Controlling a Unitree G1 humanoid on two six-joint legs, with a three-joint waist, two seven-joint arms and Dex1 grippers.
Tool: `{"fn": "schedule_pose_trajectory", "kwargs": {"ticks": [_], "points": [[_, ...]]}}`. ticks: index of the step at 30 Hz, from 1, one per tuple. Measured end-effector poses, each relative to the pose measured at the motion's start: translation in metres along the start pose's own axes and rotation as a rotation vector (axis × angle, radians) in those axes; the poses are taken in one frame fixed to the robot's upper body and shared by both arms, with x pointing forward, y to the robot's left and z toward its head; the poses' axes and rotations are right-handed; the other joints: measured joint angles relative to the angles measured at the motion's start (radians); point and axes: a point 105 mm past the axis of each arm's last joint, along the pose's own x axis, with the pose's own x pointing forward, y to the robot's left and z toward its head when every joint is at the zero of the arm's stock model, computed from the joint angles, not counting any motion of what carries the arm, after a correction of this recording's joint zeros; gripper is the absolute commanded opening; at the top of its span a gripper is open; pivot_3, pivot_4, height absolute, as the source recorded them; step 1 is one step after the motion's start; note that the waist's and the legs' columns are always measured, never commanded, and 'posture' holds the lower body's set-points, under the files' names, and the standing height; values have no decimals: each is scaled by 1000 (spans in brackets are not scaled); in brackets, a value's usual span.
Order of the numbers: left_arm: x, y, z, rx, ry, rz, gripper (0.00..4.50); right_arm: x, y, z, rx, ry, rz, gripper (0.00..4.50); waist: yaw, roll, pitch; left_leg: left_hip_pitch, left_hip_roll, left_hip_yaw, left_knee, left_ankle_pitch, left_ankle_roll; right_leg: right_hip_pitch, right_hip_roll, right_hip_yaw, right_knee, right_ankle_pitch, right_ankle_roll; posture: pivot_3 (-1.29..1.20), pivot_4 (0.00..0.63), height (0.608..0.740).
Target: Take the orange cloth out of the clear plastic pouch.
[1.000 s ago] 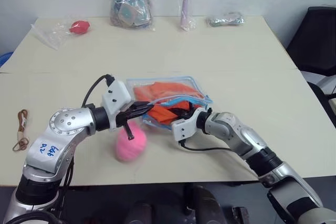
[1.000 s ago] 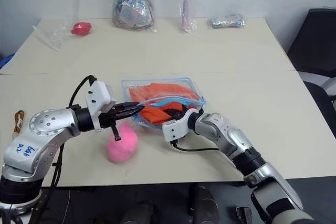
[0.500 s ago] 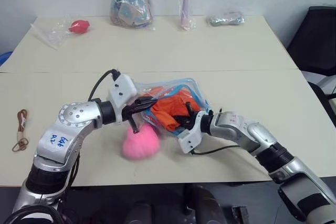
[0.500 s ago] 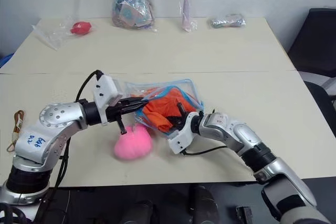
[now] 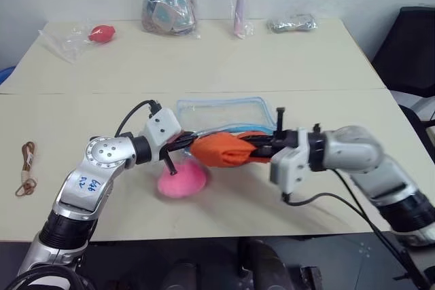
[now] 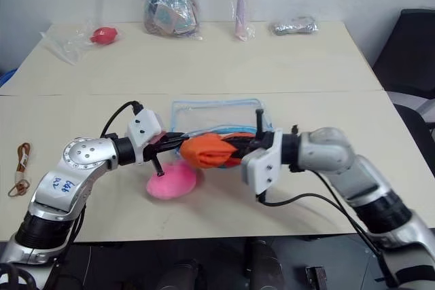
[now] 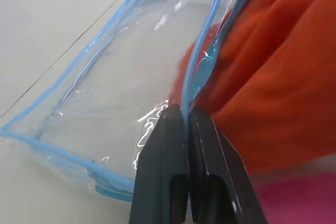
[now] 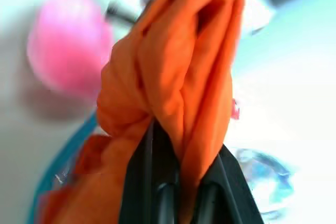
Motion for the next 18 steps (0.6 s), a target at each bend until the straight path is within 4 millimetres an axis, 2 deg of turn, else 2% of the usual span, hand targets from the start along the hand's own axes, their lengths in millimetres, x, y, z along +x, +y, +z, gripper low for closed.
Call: {"fn": "schedule_pose_trajectory", "kwargs": {"ticks": [4,7,11,14,16,18], "points": [[0,3,-5,-9,16,10,0,-28,1,9,228,28,142,25,8,0,0,0,0,0,0,-1,1,0,0,0,0,0,0,0,150,740],[-2,3,-6,-26,9,6,682,-52,-5,4,370,87,187,0,13,0,0,0,0,0,0,-1,1,0,0,1,0,0,1,0,150,740],[-12,0,-8,-52,5,-18,1945,-91,-31,-14,456,200,117,0,15,0,0,0,0,2,0,-1,2,-1,0,1,-1,0,1,0,150,740],[-22,-2,1,-29,-21,-52,2949,-111,-50,-33,419,293,28,0,14,0,1,0,0,5,0,-1,1,-2,0,2,-1,1,1,0,150,740],[-40,-6,5,-6,-10,-112,3584,-139,-78,-59,271,466,-102,0,7,0,1,0,-1,8,-2,-1,1,-3,0,2,-1,1,1,0,150,740],[-57,-7,5,2,17,-156,3584,-166,-94,-84,113,661,-180,0,-1,1,1,1,-1,9,-3,-1,1,-4,0,2,-1,1,1,0,150,740]]}}
